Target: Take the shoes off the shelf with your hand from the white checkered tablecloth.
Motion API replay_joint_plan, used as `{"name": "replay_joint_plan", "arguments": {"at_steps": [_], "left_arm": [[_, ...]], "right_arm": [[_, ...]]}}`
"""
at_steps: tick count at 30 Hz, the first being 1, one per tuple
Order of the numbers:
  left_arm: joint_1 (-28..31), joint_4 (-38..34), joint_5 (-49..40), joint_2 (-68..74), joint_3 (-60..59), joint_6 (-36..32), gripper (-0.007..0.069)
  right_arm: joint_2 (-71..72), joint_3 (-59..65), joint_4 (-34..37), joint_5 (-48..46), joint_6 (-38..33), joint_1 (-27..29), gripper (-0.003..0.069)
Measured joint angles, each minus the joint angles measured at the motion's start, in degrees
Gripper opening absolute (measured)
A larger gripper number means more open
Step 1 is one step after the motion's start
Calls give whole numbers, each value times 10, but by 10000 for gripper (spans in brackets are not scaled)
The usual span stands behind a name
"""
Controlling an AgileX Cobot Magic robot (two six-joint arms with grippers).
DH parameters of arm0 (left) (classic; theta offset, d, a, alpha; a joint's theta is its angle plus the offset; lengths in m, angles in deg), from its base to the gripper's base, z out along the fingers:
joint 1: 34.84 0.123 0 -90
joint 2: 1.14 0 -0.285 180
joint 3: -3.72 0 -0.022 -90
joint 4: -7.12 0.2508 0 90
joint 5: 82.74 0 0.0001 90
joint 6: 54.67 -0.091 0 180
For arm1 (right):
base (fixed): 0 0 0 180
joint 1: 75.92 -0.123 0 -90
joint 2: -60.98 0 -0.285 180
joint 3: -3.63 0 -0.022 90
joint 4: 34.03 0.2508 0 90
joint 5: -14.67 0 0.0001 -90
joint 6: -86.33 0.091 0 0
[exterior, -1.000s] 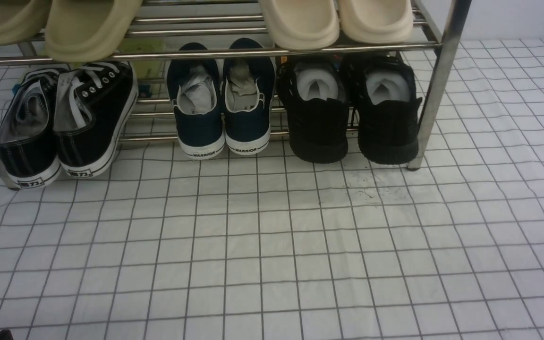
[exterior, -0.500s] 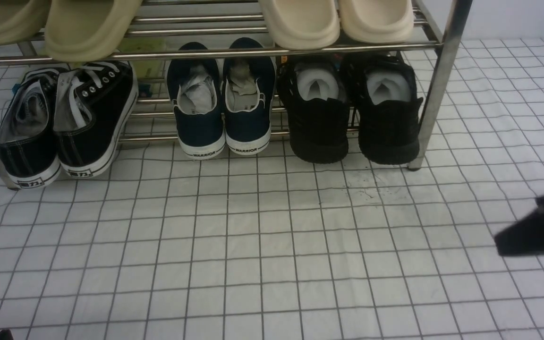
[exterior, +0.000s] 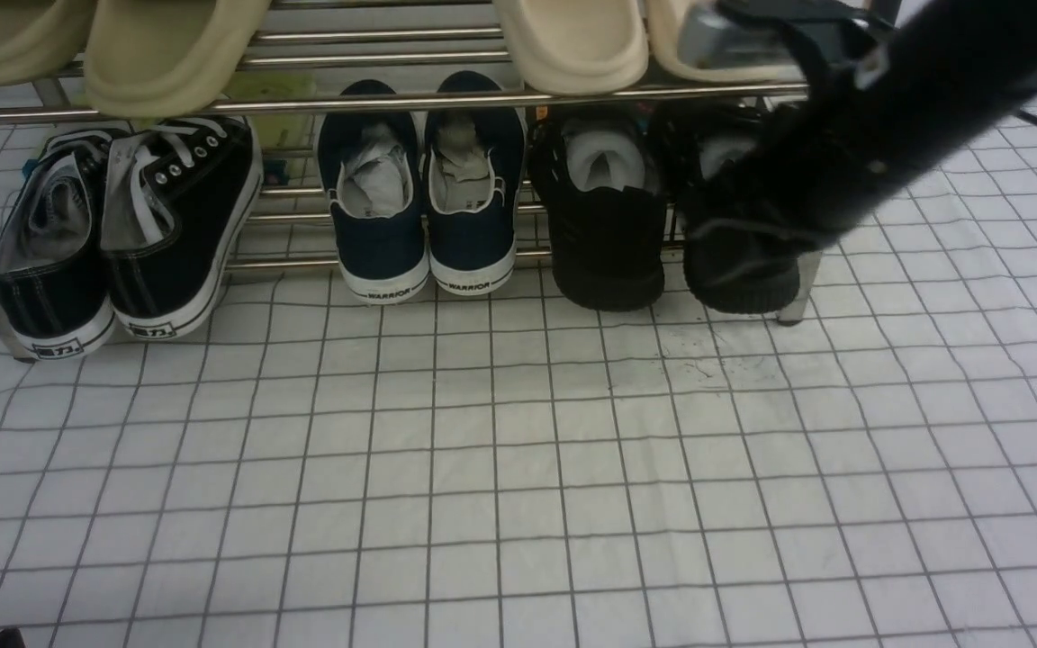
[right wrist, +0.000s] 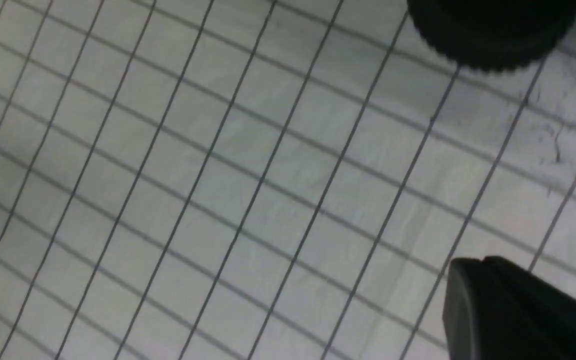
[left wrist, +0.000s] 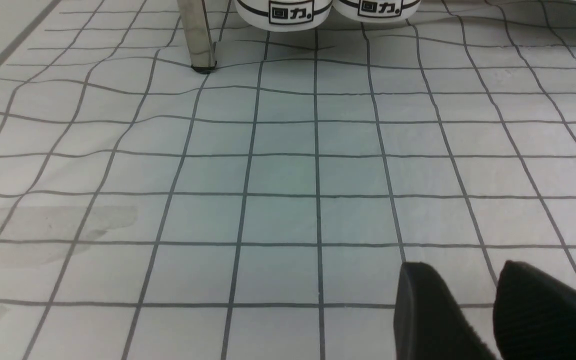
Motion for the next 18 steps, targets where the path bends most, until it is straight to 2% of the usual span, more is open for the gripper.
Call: {"name": "replay_joint_plan", "arguments": {"at_steps": [3, 8, 10, 11, 15, 16, 18], "left_arm": [[0, 0, 0, 0, 0, 0, 240], [0, 0, 0, 0, 0, 0, 240], [0, 0, 0, 0, 0, 0, 240], [0, 0, 0, 0, 0, 0, 240], [0, 0, 0, 0, 0, 0, 240], [0, 0, 0, 0, 0, 0, 240], [0, 0, 0, 0, 0, 0, 240]], "right_arm": [[-76, -107, -22, 0, -5, -21, 35], [-133, -190, -31, 1, -8, -25, 67], [-163, -221, -51, 4, -8, -25, 125], [-163, -221, -53, 4, -8, -25, 125], [-197, -228, -88, 31, -8, -25, 286], [-198, -228, -88, 34, -8, -25, 293], [-209, -228, -102, 56, -8, -25, 403]]}}
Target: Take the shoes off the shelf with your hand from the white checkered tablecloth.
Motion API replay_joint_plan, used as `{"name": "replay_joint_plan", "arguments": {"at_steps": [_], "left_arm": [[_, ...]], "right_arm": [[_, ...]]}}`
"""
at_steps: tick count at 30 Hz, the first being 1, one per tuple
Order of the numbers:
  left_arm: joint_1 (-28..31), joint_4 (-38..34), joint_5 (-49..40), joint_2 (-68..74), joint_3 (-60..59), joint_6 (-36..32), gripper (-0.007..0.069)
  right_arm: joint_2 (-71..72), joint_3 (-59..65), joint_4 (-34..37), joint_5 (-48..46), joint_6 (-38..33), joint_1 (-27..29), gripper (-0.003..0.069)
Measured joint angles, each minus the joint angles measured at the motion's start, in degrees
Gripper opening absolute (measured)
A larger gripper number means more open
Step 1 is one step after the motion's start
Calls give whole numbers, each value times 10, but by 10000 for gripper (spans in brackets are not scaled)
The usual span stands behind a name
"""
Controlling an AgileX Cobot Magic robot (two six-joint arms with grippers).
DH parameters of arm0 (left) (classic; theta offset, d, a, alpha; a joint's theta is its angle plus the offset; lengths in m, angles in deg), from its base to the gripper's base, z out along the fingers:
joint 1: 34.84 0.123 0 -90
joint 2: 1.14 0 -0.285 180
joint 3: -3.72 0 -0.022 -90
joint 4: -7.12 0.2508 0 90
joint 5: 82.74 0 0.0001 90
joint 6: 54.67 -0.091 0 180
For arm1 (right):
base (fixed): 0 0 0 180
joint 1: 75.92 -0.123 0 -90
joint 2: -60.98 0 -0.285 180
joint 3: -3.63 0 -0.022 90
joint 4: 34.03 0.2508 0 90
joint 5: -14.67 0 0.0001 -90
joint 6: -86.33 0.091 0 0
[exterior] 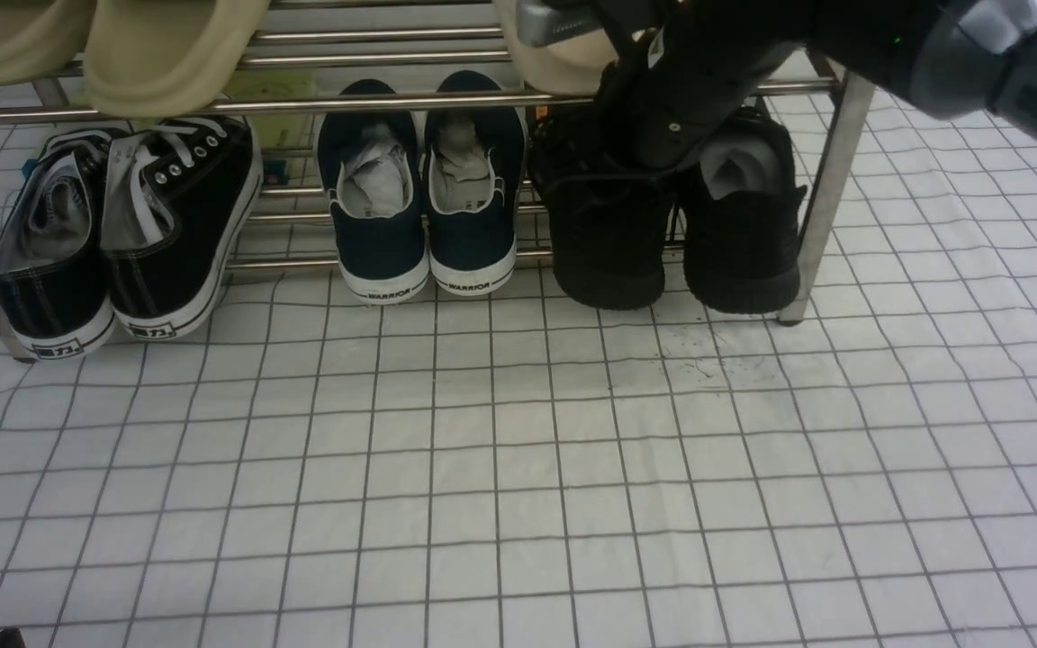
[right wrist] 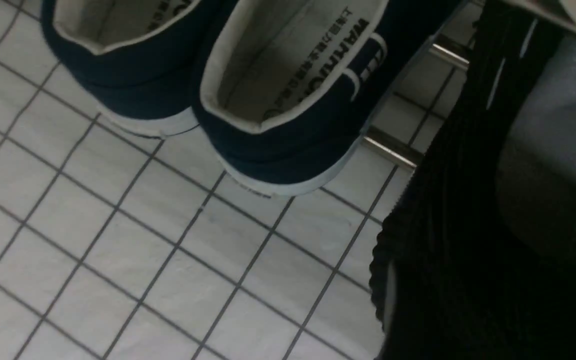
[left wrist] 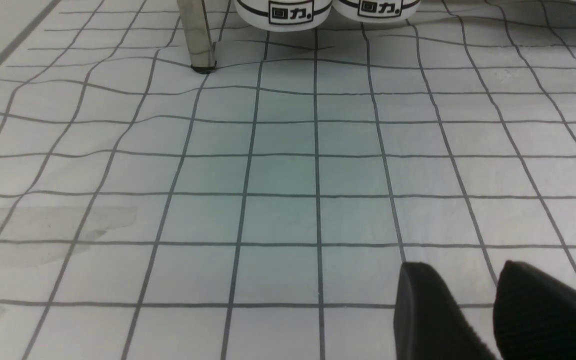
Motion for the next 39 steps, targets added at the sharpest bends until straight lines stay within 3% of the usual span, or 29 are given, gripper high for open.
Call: {"name": "replay_joint_plan", "arguments": {"at_steps": [5, 14, 18, 20, 21, 22, 25, 31, 39], "left_arm": [[0, 0, 0, 0, 0, 0, 240], [0, 0, 0, 0, 0, 0, 240], [0, 0, 0, 0, 0, 0, 240], [0, 0, 0, 0, 0, 0, 240], [0, 0, 0, 0, 0, 0, 240], [0, 0, 0, 0, 0, 0, 240], [0, 0, 0, 0, 0, 0, 240], [0, 0, 0, 0, 0, 0, 240], [0, 0, 0, 0, 0, 0, 240]], "right_arm": [[-11, -1, -14, 37, 0, 0, 519], [-53, -2, -31, 63, 0, 0, 502], [-56, -2, -32, 64, -2, 0, 430], [-56, -2, -33, 58, -5, 0, 301], [-56, -2, -33, 58, -6, 0, 288], [-55, -2, -33, 49, -7, 0, 172], [-47, -3, -31, 22, -9, 0, 16], [10, -2, 1, -139, -21, 0, 3], [134, 59, 47, -182, -36, -17, 5]]}}
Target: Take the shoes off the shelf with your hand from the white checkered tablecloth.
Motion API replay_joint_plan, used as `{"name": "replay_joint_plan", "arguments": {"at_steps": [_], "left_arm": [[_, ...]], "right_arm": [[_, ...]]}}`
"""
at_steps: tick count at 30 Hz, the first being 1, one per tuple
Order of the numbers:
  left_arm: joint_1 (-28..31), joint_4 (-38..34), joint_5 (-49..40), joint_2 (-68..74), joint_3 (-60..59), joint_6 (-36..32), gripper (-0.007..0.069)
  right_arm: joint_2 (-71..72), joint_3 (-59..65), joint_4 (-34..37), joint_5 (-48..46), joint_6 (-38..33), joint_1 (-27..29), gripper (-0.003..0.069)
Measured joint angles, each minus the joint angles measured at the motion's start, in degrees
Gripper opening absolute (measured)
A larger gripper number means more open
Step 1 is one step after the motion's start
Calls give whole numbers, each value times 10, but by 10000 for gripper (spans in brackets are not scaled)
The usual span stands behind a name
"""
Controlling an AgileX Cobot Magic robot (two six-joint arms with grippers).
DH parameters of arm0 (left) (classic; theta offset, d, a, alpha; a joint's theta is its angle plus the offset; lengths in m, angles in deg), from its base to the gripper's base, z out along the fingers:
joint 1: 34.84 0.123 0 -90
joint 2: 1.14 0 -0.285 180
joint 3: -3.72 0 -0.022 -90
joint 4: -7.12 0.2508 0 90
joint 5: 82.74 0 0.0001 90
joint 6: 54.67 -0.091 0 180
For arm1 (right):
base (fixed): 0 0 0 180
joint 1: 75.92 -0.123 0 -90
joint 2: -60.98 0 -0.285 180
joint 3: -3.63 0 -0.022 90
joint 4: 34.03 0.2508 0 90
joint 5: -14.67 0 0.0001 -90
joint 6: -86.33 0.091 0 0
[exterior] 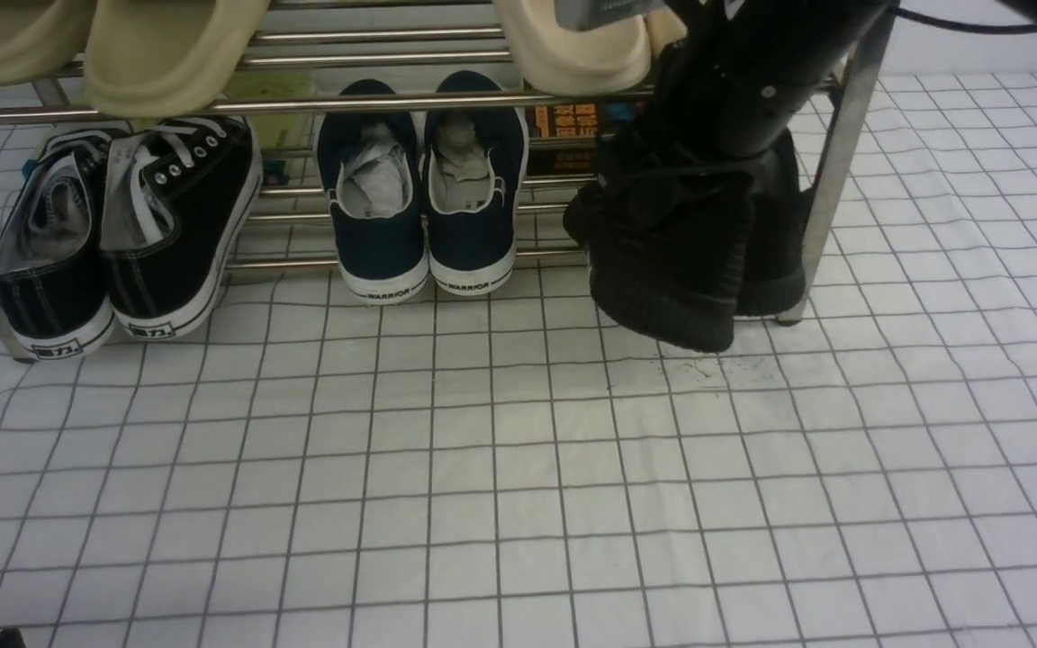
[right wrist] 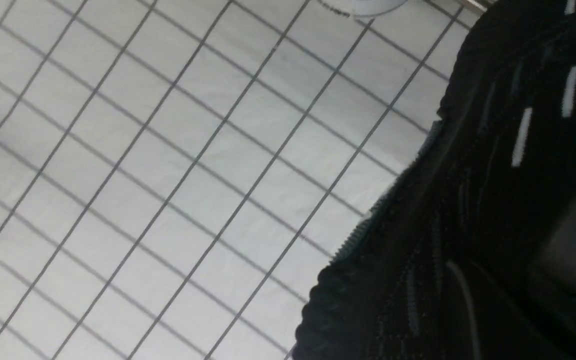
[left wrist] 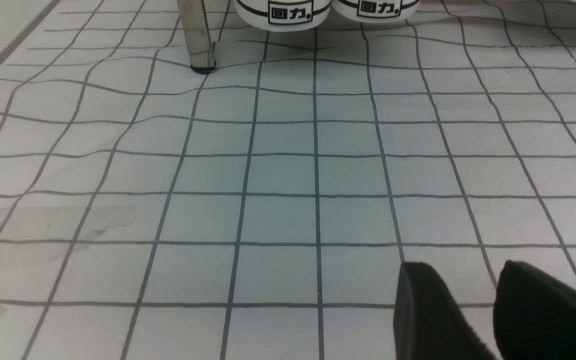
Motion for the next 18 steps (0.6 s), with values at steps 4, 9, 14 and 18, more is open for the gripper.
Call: {"name": "replay_joint_plan", "arguments": {"at_steps": [4, 9, 14, 18], "left_arm": [[0, 0, 0, 0, 0, 0, 240], [0, 0, 0, 0, 0, 0, 240], [0, 0, 0, 0, 0, 0, 240], [0, 0, 0, 0, 0, 0, 240]], "right_arm": [[47, 81, -1, -1, 7, -33, 6], [62, 160, 1, -2, 13, -69, 6], [62, 202, -1, 42, 15, -76, 6], [62, 207, -32, 98, 16, -76, 6]]}}
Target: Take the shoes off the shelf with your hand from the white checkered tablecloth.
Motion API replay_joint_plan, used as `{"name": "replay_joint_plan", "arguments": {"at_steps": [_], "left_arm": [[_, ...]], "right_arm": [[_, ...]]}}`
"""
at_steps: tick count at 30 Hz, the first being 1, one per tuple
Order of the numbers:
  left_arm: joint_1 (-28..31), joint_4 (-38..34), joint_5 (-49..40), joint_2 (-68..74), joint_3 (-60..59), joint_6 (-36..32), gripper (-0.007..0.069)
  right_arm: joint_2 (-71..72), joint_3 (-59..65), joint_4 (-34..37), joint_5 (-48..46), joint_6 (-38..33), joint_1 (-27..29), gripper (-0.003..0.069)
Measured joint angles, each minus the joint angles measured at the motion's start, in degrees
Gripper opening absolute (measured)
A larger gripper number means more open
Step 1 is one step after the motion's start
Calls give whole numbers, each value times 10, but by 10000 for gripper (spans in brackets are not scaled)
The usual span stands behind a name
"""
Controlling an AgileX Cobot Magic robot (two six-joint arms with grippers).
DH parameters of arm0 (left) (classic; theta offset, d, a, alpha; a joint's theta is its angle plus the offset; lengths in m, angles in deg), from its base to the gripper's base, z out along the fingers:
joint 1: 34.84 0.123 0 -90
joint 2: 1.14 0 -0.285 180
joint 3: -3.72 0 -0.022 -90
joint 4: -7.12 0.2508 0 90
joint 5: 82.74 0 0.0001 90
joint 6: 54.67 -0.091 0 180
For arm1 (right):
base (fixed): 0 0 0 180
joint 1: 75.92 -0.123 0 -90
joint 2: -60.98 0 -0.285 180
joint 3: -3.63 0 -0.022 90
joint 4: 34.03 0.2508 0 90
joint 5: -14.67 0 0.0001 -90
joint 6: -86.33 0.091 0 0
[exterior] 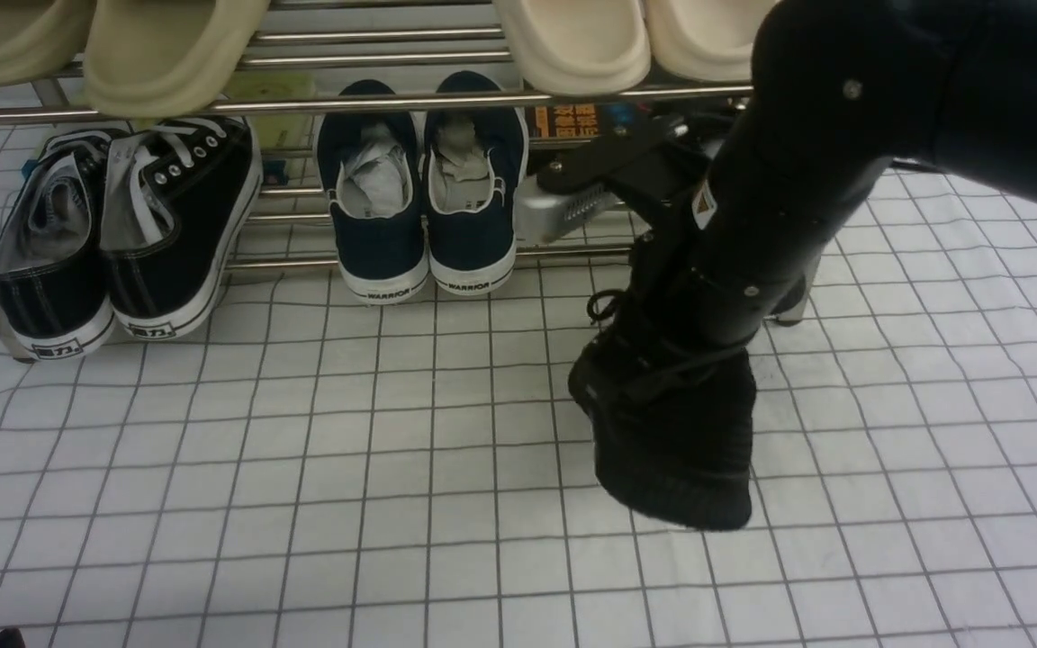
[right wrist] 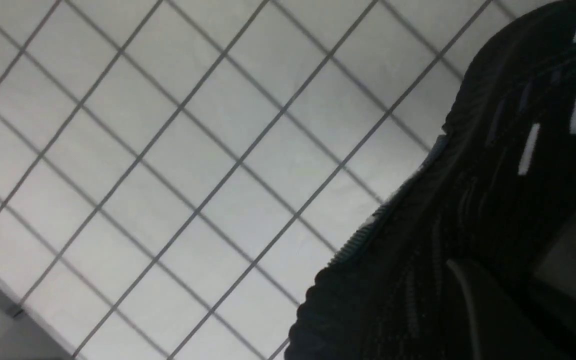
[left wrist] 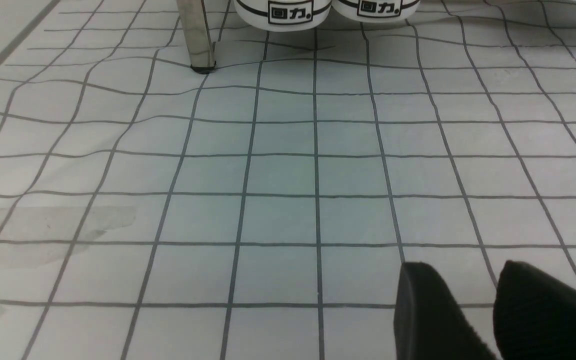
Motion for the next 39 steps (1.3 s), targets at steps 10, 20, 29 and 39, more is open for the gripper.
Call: {"name": "replay_joint_plan", "arguments": {"at_steps": [10, 20, 29, 39], "left_arm": [[0, 0, 0, 0, 0, 0, 240], [0, 0, 0, 0, 0, 0, 240], [0, 0, 0, 0, 0, 0, 240], [0, 0, 0, 0, 0, 0, 240]], "right_arm": [[-29, 0, -8, 95, 1, 0, 10], [-94, 0, 41, 101, 10, -1, 108], [-100, -81, 72, 0, 10, 16, 224], [-100, -150, -32, 6, 6, 116, 66]]}}
